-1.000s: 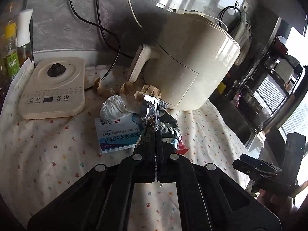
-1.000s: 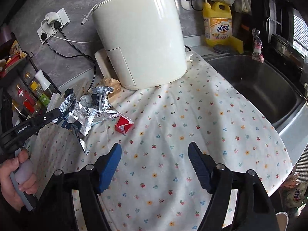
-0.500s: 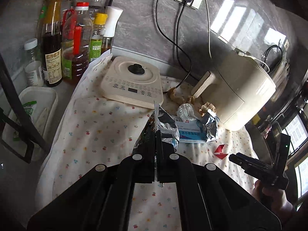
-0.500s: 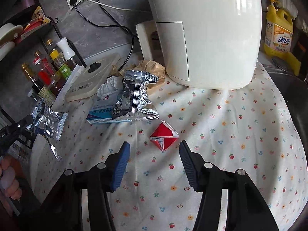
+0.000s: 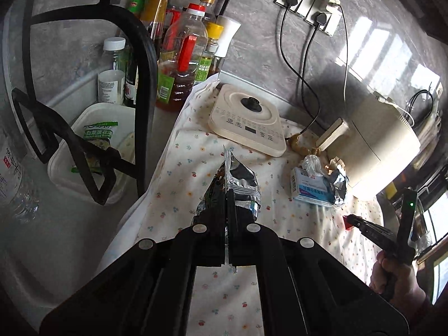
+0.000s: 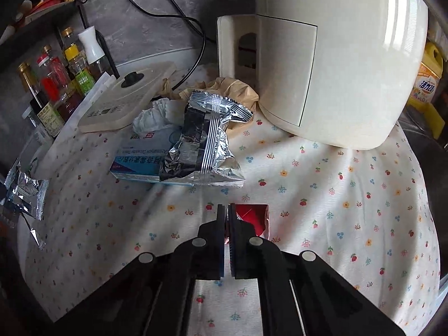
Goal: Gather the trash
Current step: 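Grasp the red paper packet with the right tool while the left tool holds the foil wrapper, then carry both items to the white bin and open both tools over it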
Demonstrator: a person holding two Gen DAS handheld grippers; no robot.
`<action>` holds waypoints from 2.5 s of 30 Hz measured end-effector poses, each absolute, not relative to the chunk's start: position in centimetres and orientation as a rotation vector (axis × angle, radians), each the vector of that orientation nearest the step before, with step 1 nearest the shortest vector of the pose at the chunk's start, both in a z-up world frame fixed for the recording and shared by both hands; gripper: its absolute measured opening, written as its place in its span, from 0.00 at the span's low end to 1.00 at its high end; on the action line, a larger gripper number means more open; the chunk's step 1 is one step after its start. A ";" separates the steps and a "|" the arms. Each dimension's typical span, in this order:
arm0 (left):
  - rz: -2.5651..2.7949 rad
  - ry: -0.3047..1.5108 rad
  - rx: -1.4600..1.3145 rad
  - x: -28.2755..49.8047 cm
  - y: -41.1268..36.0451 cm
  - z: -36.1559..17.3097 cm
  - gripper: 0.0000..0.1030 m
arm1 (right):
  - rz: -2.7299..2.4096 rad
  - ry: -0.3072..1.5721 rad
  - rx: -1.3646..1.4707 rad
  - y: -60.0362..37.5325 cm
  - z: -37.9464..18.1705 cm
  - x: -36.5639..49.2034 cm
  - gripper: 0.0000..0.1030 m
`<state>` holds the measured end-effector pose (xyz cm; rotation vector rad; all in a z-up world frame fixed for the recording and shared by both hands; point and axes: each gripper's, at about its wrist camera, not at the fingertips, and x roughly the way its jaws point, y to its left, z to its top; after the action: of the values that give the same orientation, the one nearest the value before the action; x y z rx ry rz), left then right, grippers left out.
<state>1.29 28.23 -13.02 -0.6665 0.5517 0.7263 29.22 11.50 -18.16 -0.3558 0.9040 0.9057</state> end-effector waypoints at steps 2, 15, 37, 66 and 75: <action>0.712 0.552 -0.665 1.3 28.4 -13.1 0.02 | 0.922 0.903 -0.343 11.6 -17.7 28.4 0.03; 0.435 0.595 -0.563 4.9 28.7 -12.6 0.02 | 0.835 0.917 -0.203 9.1 -15.7 23.6 0.03; -0.142 0.678 -0.372 17.1 18.3 -12.6 0.02 | 0.343 0.860 0.105 -12.6 -13.2 19.1 0.03; -0.608 0.788 -0.151 22.5 -19.9 -12.3 0.02 | -0.069 0.867 0.394 -50.4 -17.1 13.9 0.07; -0.686 0.836 -0.135 22.3 -28.6 -14.5 0.02 | -0.091 0.839 0.400 -55.5 -17.5 11.6 0.61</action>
<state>22.34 -28.57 -14.52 -0.1351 0.8358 -0.6862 11.62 -55.54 -17.50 0.3997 0.8388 -0.0910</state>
